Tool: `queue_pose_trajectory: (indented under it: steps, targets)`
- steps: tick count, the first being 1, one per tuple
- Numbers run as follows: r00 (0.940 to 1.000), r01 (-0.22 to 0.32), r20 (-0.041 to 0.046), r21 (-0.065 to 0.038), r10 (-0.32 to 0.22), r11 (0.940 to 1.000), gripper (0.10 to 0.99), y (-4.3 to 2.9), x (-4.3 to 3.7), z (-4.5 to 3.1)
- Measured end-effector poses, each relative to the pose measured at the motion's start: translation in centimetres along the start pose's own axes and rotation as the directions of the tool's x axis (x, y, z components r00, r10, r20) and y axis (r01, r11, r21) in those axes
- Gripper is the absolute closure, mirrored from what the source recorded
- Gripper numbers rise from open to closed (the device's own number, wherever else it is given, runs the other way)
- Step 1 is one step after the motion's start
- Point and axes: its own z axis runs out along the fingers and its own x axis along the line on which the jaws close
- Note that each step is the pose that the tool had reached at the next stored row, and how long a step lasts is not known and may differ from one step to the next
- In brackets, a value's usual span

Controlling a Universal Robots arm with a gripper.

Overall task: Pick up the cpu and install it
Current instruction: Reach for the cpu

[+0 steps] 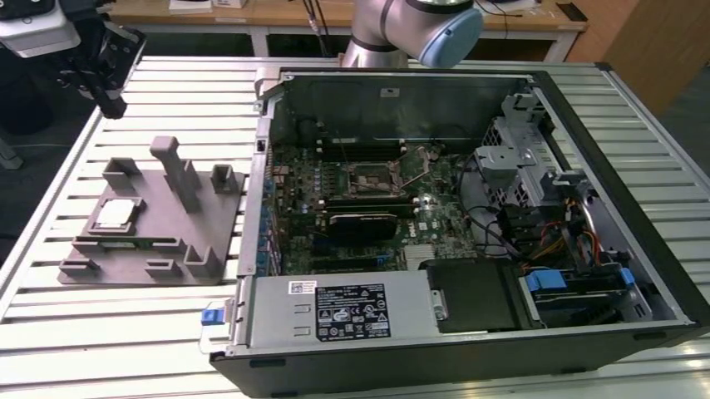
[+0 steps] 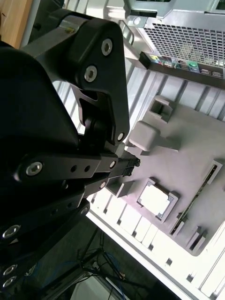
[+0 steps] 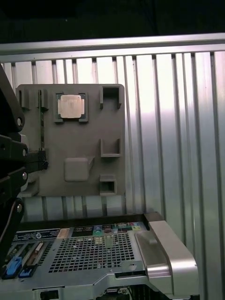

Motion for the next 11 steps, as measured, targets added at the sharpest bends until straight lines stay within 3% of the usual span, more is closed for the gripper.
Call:
queue_pose_trajectory:
  steps: [11]
  targets:
    - [1.0000, 0.000, 0.0000, 0.000, 0.000, 1.0000, 0.980, -0.19, 1.78, 0.72]
